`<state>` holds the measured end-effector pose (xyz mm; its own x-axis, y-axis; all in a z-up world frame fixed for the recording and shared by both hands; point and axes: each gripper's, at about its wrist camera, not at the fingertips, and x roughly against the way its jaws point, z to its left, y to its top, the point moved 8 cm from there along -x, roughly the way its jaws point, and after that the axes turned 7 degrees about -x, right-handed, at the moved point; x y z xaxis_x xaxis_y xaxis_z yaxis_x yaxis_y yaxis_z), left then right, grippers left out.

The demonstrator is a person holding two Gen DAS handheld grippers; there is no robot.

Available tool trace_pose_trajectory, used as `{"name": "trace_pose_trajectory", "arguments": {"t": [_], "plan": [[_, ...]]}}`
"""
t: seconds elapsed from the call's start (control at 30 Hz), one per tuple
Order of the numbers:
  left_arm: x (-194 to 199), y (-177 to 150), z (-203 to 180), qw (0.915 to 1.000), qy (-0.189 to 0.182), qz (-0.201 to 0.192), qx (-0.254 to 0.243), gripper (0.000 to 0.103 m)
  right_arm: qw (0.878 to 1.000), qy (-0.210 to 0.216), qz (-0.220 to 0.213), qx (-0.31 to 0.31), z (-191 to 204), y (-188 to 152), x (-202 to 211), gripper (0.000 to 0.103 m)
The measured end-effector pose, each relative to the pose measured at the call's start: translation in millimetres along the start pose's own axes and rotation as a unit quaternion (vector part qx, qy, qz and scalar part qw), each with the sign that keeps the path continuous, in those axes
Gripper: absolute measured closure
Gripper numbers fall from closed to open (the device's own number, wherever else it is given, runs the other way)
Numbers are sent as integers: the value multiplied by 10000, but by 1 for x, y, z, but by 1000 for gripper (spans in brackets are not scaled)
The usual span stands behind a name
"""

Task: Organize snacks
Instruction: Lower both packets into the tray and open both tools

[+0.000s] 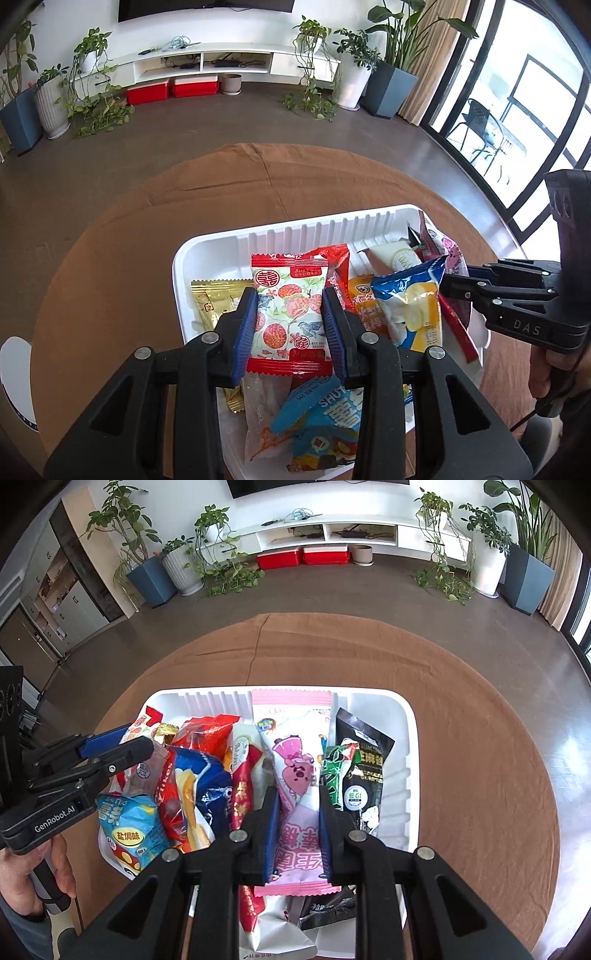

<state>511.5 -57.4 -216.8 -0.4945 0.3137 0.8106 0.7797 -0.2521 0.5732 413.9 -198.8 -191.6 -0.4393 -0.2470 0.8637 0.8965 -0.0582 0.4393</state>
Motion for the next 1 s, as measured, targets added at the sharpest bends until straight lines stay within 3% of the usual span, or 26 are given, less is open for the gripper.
{"name": "trace_pose_trajectory", "arguments": {"t": [0.33,0.6,0.87,0.93,1.0], "plan": [[-11,3,13,9999,105,8,79,69,10000,-21,20,17,4,-1,-5,78],[-3,1,16,9995,286,-59,87,43,10000,-14,-4,-6,3,-2,-6,73],[13,2,13,9988,445,-201,3,28,10000,-67,-59,-42,5,-6,2,65],[22,3,11,9982,530,-294,-7,22,9999,-76,-114,-89,5,-6,7,57],[33,3,10,9967,705,-390,-37,7,9995,-115,-254,-122,4,-5,18,46]]}}
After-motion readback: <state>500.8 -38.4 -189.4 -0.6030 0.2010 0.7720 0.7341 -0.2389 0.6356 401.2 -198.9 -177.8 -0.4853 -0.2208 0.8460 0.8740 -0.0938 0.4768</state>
